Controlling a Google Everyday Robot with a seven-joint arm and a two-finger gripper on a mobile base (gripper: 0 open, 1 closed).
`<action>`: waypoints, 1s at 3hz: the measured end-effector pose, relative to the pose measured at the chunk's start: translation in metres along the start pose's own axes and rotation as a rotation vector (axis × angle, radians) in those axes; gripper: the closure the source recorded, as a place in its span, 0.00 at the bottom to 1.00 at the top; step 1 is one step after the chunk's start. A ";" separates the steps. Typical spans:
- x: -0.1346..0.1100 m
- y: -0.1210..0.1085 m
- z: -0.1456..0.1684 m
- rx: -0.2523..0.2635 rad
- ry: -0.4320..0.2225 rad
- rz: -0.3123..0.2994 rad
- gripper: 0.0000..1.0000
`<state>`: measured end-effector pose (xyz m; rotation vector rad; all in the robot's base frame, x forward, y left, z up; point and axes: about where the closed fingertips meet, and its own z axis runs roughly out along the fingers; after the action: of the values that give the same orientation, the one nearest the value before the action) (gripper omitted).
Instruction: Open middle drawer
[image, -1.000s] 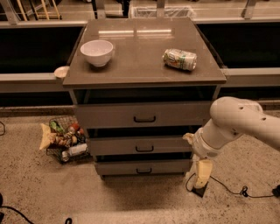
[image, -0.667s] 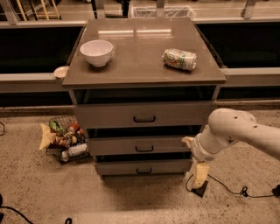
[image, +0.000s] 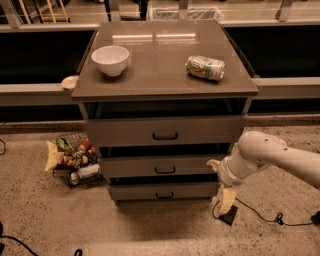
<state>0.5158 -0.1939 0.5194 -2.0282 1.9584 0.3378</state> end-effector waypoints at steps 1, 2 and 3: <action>0.009 -0.021 0.015 0.028 0.031 -0.048 0.00; 0.020 -0.051 0.031 0.062 0.045 -0.129 0.00; 0.030 -0.079 0.047 0.090 0.053 -0.180 0.00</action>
Offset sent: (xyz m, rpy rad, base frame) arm 0.0968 -0.0122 -0.0499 -0.0659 -0.2051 0.1838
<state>0.5976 -0.2023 0.4692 -2.1547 1.7686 0.1540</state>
